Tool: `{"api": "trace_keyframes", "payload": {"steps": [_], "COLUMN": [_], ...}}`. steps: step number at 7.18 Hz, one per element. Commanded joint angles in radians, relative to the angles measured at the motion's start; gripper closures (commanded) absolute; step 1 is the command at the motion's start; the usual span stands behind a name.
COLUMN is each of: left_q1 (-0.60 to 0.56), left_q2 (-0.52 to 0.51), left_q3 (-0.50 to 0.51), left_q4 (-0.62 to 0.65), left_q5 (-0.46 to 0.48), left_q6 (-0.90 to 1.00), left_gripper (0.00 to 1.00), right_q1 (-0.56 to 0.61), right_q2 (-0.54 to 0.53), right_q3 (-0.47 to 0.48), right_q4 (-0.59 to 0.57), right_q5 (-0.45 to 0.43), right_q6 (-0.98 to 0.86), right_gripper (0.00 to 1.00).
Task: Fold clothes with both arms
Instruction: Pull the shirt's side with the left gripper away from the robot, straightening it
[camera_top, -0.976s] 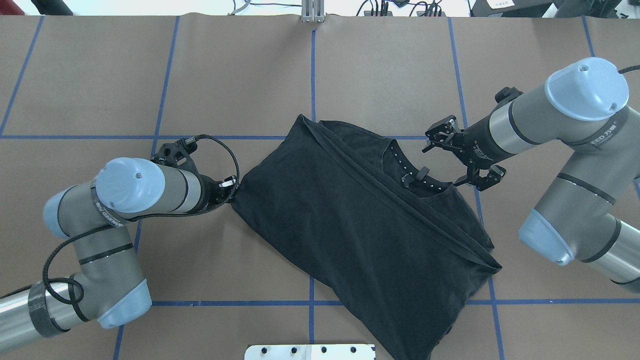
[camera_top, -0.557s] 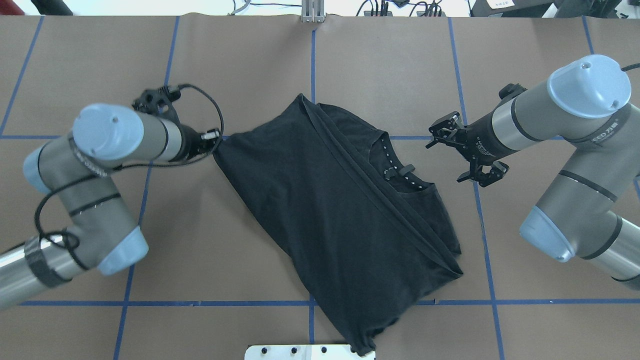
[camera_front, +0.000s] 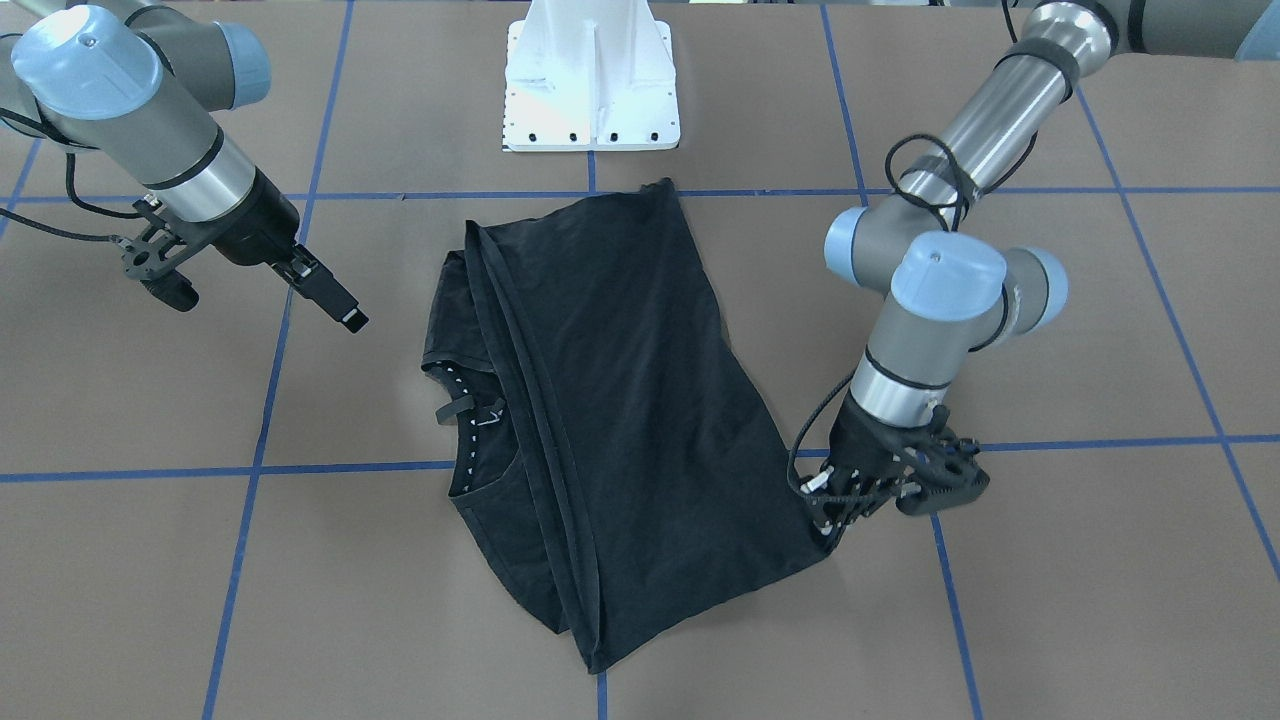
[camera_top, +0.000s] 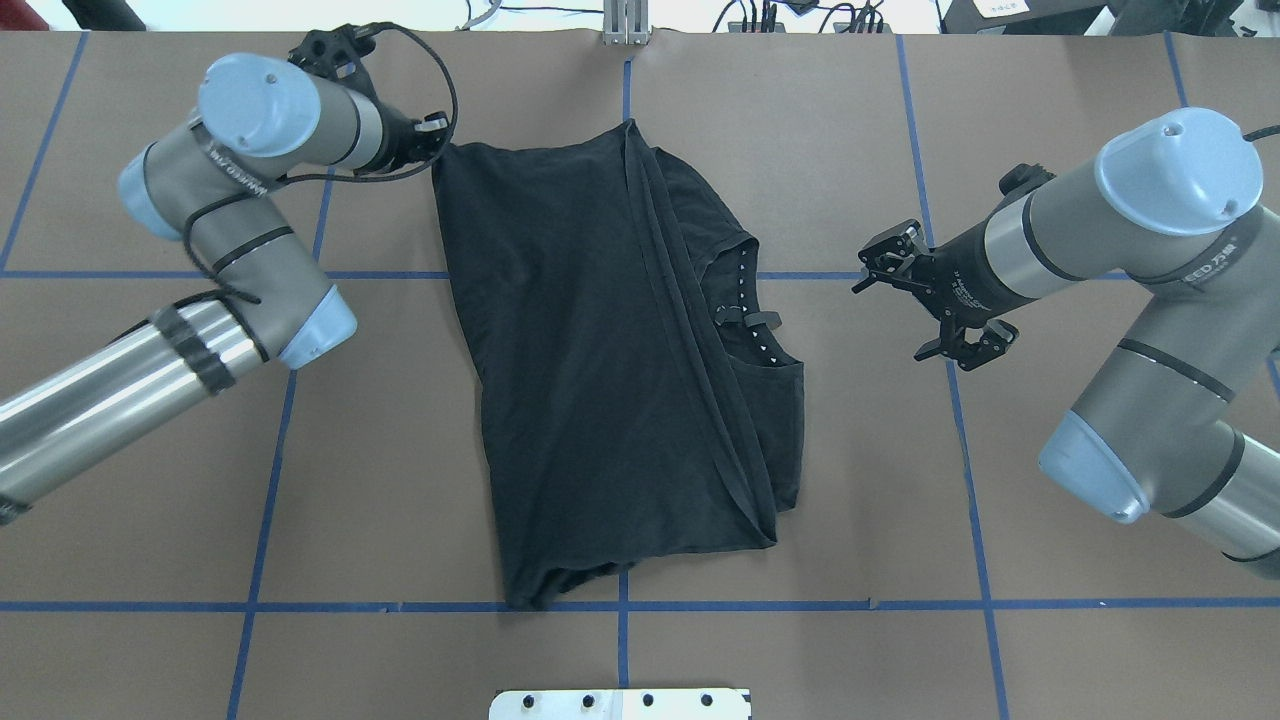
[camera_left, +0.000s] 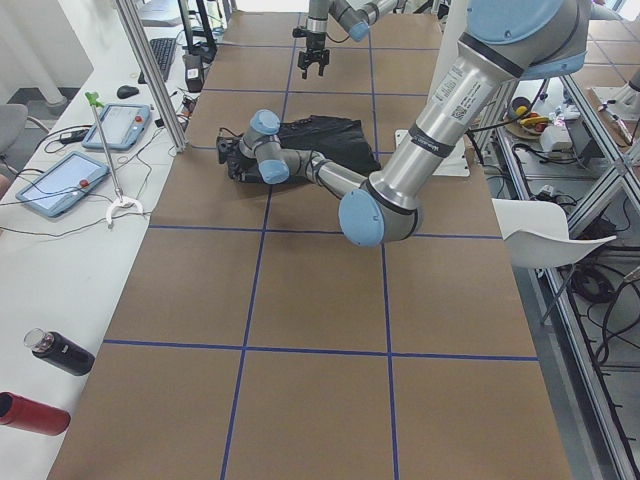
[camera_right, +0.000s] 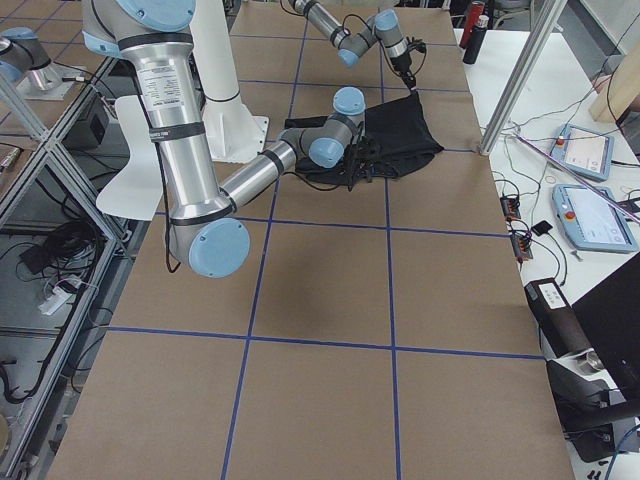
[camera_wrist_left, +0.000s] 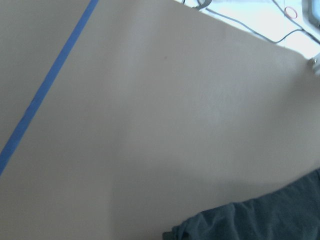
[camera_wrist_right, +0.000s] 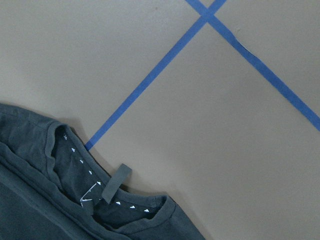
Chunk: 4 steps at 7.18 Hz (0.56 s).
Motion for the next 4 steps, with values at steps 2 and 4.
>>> {"api": "trace_keyframes", "payload": {"steps": [2,4], "left_q1": [-0.044,-0.056], "left_q2": [-0.170,-0.184], "left_q3": [0.329,0.401], "left_q4": [-0.185,-0.224], "left_q5": [0.013,0.058], "left_q6": [0.058,0.111], "left_gripper": [1.00,1.00], "right_q1": [-0.001,-0.009], "right_q2": [0.005,0.012], "right_q3": [0.000,0.003], "right_q4": [0.000,0.000], "right_q5": [-0.005,-0.076], "right_q6": [0.000,-0.002], "right_gripper": [0.00,0.00]}}
